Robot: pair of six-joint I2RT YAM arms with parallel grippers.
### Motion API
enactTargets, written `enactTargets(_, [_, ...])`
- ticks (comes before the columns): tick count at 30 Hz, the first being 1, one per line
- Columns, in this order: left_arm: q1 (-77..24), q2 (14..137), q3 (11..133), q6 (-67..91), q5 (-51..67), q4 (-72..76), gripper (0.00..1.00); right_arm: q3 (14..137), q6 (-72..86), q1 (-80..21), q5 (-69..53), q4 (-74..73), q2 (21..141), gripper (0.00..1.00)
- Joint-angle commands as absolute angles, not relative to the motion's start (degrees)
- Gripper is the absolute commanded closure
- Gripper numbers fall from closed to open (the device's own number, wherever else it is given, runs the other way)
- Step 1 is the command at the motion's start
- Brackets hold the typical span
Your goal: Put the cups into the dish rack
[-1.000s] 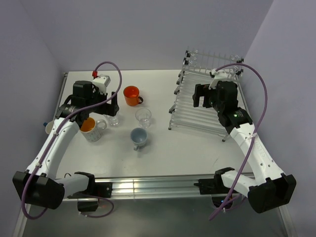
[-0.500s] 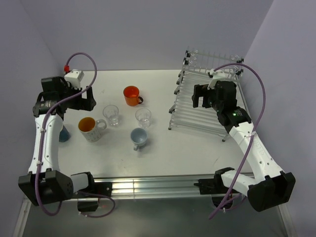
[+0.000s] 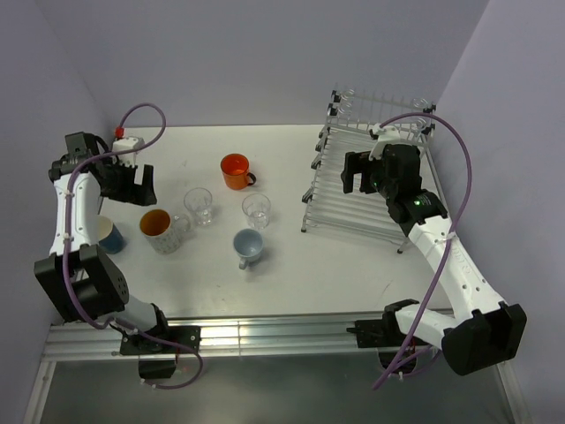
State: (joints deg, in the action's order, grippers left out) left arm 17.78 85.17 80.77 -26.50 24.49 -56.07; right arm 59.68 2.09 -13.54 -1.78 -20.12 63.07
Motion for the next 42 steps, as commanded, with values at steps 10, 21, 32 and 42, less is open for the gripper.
enactTargets(10, [18.8, 86.3, 72.6, -30.8, 19.0, -54.0, 0.21, 61.3, 2.0, -13.7, -1.8, -18.8, 64.3, 0.00])
enactTargets(21, [18.7, 91.3, 70.8, -29.5, 18.0, -51.3, 0.28, 62.0, 1.8, -13.7, -1.9, -19.3, 65.0, 0.00])
enactTargets(32, [17.8, 93.8, 68.2, -28.5, 16.8, -48.5, 0.39, 62.5, 1.7, -13.7, -2.4, -19.6, 65.3, 0.00])
enactTargets(42, [16.4, 93.7, 67.1, -28.2, 18.3, -48.2, 0.57, 63.1, 1.5, -13.7, -1.9, -20.2, 65.5, 0.00])
